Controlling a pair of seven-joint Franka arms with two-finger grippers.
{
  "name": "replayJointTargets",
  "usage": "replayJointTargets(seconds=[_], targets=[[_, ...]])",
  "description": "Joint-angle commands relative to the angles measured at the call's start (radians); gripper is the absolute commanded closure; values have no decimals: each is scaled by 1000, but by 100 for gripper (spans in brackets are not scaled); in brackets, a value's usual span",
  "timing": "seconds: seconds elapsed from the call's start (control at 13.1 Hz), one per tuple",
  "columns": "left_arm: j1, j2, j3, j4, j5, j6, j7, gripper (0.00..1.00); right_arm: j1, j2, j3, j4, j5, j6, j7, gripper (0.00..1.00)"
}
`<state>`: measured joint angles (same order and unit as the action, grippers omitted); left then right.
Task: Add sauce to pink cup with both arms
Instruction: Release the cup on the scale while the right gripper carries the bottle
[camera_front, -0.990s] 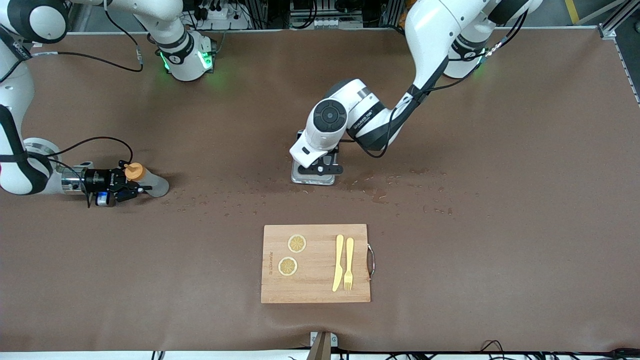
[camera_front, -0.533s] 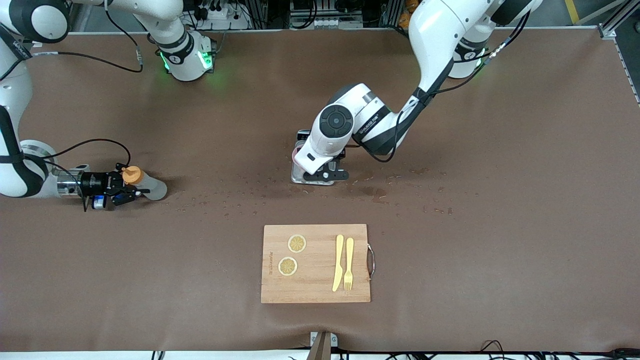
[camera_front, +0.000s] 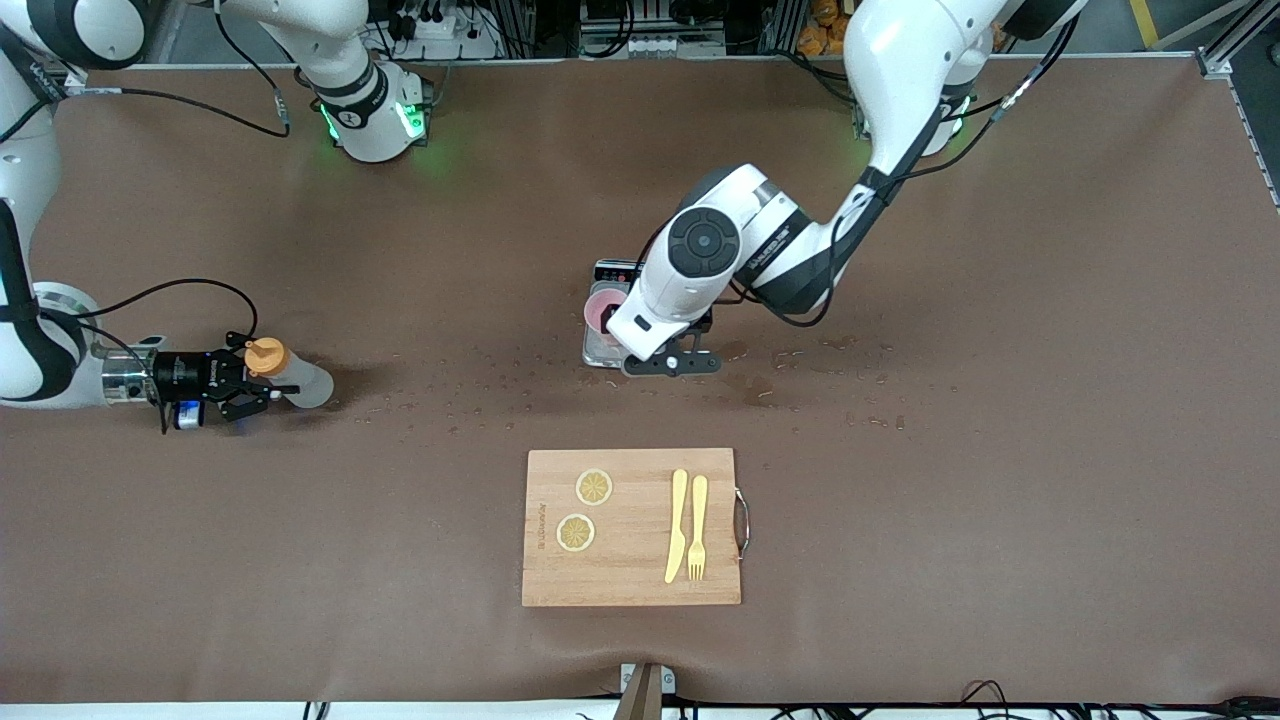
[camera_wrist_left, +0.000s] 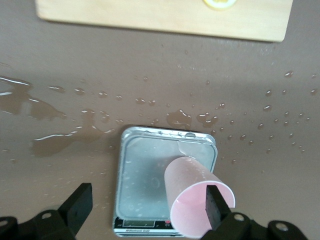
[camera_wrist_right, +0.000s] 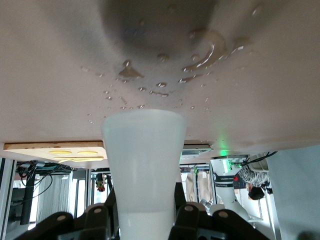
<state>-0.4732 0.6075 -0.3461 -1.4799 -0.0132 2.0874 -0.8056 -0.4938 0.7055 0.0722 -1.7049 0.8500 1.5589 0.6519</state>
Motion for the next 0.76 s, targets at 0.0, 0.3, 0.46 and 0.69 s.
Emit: replayJointTargets(seconds=[0.0, 0.3, 0.46, 0.69], targets=[[53, -104, 1, -19, 45, -82, 31, 0, 50, -90, -11, -16, -31, 18, 96, 57], [171, -219, 1, -20, 82, -196, 173, 0, 131, -176, -11, -25, -67, 59, 240, 57], [215, -253, 1, -23, 82, -240, 233, 0, 182, -221, -11, -28, -98, 92, 337, 57], [257, -305, 1, -40, 117, -288, 255, 0, 244, -253, -11, -32, -106, 124, 429, 58]])
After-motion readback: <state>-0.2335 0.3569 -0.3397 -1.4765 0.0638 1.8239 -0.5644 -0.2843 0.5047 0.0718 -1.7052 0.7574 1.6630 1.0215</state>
